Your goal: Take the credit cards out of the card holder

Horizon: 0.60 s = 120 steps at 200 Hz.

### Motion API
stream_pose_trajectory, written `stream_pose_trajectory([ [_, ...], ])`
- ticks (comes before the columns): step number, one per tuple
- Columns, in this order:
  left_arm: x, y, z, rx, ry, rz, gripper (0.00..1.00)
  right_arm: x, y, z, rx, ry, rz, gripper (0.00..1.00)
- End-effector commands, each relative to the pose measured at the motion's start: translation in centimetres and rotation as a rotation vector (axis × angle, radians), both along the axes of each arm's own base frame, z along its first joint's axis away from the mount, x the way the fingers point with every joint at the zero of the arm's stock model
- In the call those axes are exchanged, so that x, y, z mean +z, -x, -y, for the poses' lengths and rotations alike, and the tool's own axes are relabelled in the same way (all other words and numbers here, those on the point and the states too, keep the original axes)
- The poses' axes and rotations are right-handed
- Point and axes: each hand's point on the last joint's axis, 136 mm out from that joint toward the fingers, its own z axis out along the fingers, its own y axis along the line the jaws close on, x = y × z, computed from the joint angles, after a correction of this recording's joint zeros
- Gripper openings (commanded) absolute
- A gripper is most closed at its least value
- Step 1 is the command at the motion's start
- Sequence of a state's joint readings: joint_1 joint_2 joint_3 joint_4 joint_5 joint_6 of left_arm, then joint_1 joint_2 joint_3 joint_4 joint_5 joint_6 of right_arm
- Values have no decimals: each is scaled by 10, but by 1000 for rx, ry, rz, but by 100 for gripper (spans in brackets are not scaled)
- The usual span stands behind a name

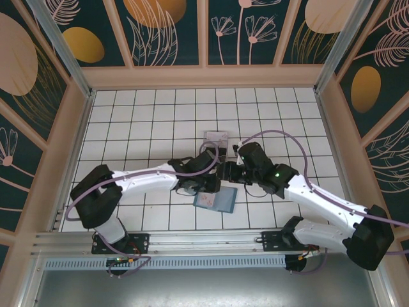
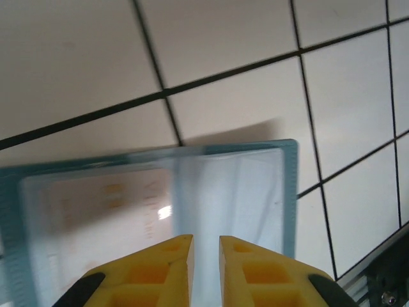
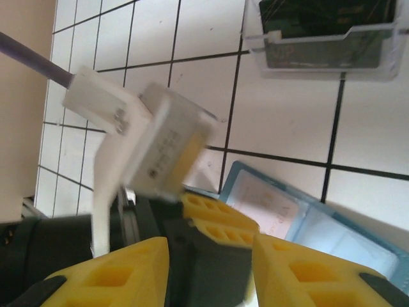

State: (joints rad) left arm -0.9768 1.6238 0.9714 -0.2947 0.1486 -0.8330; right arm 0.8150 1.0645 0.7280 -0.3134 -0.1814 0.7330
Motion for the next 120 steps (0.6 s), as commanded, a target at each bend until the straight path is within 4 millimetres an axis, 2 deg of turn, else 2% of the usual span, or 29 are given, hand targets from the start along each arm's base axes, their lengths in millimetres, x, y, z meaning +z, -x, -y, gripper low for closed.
stream_pose_trajectory([
  [1,-11,-7,-34,93,-23,-16,18,-14,11,-6,-23,-40,-77,39],
  [21,-20,-6,-47,102,-45,-30,17,-28,16,-7,-40,-59,-123,38],
  [49,-35,-3,-54,98,-74,-52,17,-40,19,-10,-53,-87,-162,37],
  [86,-36,-6,-48,83,-60,-53,16,-60,26,-18,-43,-109,-233,35],
  [120,-41,-7,-51,78,-89,-55,16,-73,26,-21,-48,-101,-262,31],
])
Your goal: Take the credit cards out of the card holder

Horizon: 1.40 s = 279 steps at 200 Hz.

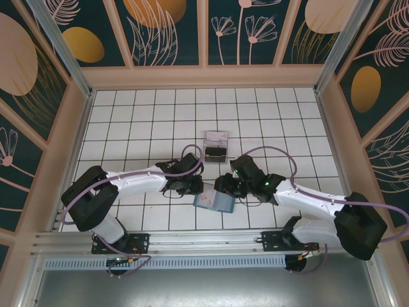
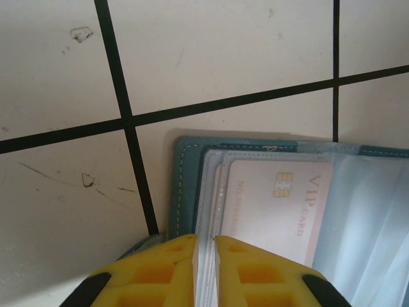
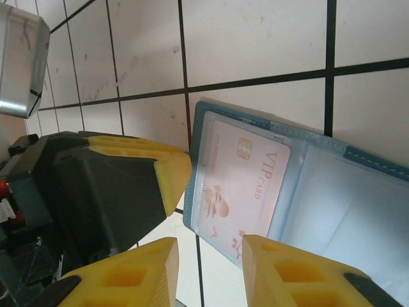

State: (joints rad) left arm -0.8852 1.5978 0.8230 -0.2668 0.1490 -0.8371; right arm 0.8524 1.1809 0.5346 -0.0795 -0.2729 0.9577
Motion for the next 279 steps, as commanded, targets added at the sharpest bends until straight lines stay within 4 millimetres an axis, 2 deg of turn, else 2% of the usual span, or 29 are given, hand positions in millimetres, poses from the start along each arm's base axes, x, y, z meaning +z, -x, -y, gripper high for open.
stream_pose_trajectory([
  [1,-4,-3,0,-17,-15,2,16,-1,1,-9,-3,-46,-15,31],
  [55,-14,-2,-3,-37,-63,-21,16,-20,4,-19,23,-49,-65,28],
  [100,-24,0,-16,-44,-150,-36,16,-43,10,-15,20,-33,-105,26],
  [139,-30,4,-19,-47,-162,-55,16,-55,13,-10,16,-16,-122,25],
  [243,-28,5,-15,-51,-147,-63,17,-59,11,-14,19,-34,-119,24],
  [277,-27,4,-14,-52,-144,-60,17,-44,9,-16,7,-102,-74,24],
  [279,-33,5,-16,-52,-158,-73,17,-43,9,-16,6,-108,-67,24],
])
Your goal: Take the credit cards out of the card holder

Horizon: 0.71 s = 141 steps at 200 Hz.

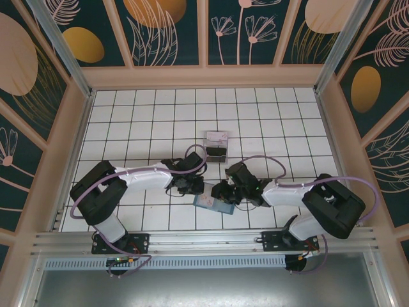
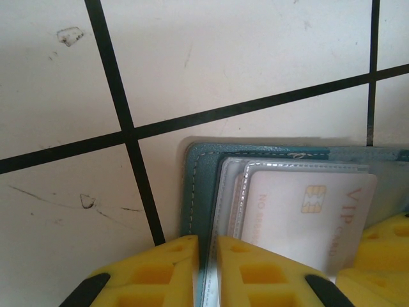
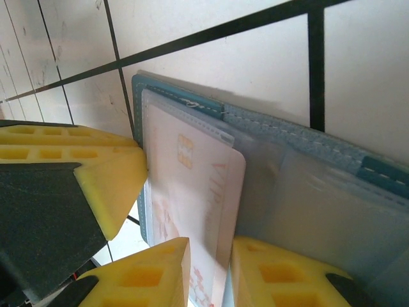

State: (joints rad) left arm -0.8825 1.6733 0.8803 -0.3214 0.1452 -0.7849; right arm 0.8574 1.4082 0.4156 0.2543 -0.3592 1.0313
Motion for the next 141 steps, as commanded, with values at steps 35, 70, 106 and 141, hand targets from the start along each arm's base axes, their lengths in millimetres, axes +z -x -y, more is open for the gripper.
stream_pose_trajectory([
  [35,-23,8,-15,-7,-93,-57,17,36,-5,-2,-31,-164,125,24],
  [70,-21,7,-13,-3,-88,-56,17,44,-1,-10,4,-248,131,24],
  [106,-20,8,-13,-1,-85,-60,17,35,-1,-10,5,-236,113,25],
  [141,-19,7,-13,3,-85,-58,17,26,-1,-15,20,-228,87,26],
])
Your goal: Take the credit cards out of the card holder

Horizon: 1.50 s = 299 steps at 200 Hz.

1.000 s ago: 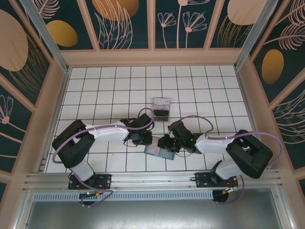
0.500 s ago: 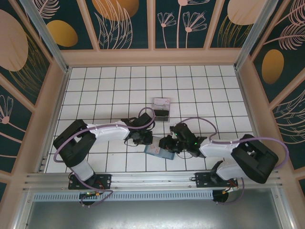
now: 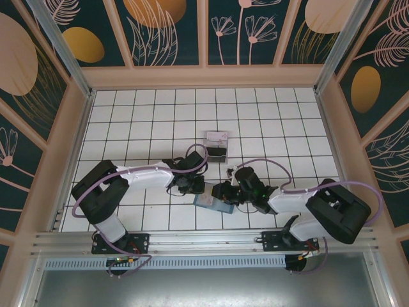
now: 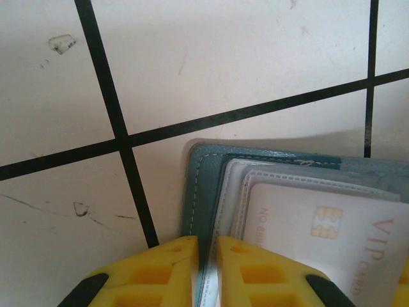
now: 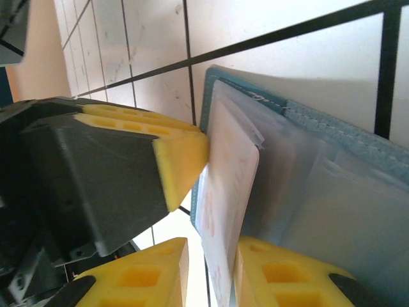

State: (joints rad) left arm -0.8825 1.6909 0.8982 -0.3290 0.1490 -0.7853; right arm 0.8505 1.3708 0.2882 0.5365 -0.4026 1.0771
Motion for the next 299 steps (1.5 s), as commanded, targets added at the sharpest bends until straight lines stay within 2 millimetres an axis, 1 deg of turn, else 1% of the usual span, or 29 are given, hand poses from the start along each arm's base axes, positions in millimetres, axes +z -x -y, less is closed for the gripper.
stream_pose_trajectory([
  [1,-18,9,-16,5,-83,-51,17,8,-3,-10,23,-55,18,26],
  [40,-20,10,-18,7,-91,-55,17,10,-4,-16,31,-81,18,26],
  [81,-27,11,-32,17,-160,-55,17,20,-5,-7,0,-96,57,24],
  [105,-29,13,-34,20,-166,-61,17,27,-6,-3,-7,-103,74,23],
  [162,-31,13,-33,21,-168,-66,17,27,-5,11,-32,-77,75,17],
  [197,-31,13,-33,18,-170,-65,17,26,-4,17,-39,-60,72,16],
  [225,-32,13,-34,18,-172,-67,17,25,-4,24,-52,-40,71,10],
  [247,-31,13,-33,19,-170,-65,17,21,-4,30,-69,-9,60,4],
  [260,-31,13,-33,19,-170,-65,17,20,-4,34,-73,11,58,2],
  [299,-32,14,-35,23,-168,-69,17,15,-3,49,-81,98,41,0],
])
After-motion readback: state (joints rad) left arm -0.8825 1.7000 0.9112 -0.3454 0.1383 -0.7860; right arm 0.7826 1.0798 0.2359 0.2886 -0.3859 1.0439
